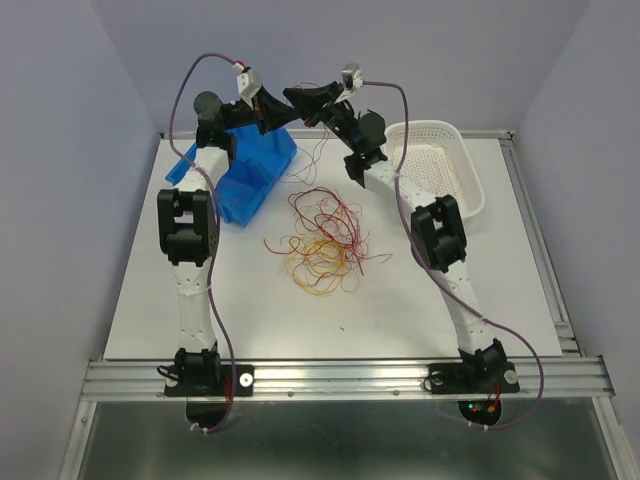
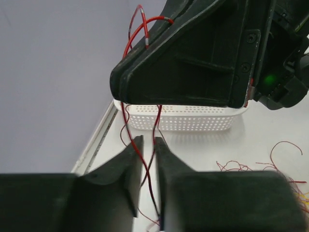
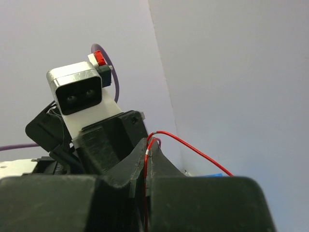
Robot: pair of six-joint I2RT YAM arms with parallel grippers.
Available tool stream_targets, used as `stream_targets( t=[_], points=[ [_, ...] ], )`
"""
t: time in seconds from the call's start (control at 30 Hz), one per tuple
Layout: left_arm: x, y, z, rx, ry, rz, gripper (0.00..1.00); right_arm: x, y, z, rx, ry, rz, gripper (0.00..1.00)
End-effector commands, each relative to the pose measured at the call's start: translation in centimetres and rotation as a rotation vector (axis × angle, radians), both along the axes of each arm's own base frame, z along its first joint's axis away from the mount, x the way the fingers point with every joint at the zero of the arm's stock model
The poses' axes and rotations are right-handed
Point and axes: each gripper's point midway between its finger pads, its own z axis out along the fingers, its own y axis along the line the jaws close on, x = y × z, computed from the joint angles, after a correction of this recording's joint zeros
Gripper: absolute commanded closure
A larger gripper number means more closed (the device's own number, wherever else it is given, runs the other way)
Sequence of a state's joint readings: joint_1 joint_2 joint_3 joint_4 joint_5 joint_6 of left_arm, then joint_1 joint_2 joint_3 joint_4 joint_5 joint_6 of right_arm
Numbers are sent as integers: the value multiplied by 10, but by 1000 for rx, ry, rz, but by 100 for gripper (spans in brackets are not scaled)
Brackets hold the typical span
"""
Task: Untangle the cables
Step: Place the cable in the bin.
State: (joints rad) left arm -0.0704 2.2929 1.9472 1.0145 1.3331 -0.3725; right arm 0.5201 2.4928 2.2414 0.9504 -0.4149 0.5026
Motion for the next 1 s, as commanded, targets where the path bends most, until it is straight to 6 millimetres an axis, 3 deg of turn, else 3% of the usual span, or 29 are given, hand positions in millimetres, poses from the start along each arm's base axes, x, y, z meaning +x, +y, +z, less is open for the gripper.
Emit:
stream_targets(
  t=[0.0,0.1,0.13,0.17,0.2,0.23,0.3,0.33,0.4,0.5,0.63,0.73,0.9,0.97],
  points=[
    [-3,4,42,-22,-96,0,100,-24,-6,39,41,-76,21,100],
    [9,10,48,-42,-64,44,100,-27,-8,41,40,-81,16,98],
    [12,13,50,-45,-60,54,100,-27,-8,41,41,-81,14,91],
    [16,17,53,-49,-55,66,100,-27,-9,41,39,-80,13,81],
    [22,24,66,-62,-73,97,100,-28,-8,40,37,-76,13,54],
    [26,29,67,-66,-46,115,100,-27,-9,36,34,-71,11,42],
    [35,40,92,-91,-86,179,100,-28,-11,38,40,-65,8,23],
    [45,56,92,-89,-53,237,100,-28,-11,36,42,-55,7,20],
    [55,74,116,-105,-114,343,100,-28,-12,34,45,-43,8,15],
    [62,99,133,-108,-151,441,100,-32,-12,33,48,-31,17,11],
    [67,120,142,-114,-171,505,100,-37,-18,32,41,-34,0,10],
    [75,137,143,-126,-174,551,100,-46,-23,33,34,-36,-5,10],
    [88,145,115,-102,-136,570,100,-55,-33,29,21,-22,-23,9],
    [92,144,103,-87,-126,573,100,-57,-38,17,14,-8,-40,9]
  ],
)
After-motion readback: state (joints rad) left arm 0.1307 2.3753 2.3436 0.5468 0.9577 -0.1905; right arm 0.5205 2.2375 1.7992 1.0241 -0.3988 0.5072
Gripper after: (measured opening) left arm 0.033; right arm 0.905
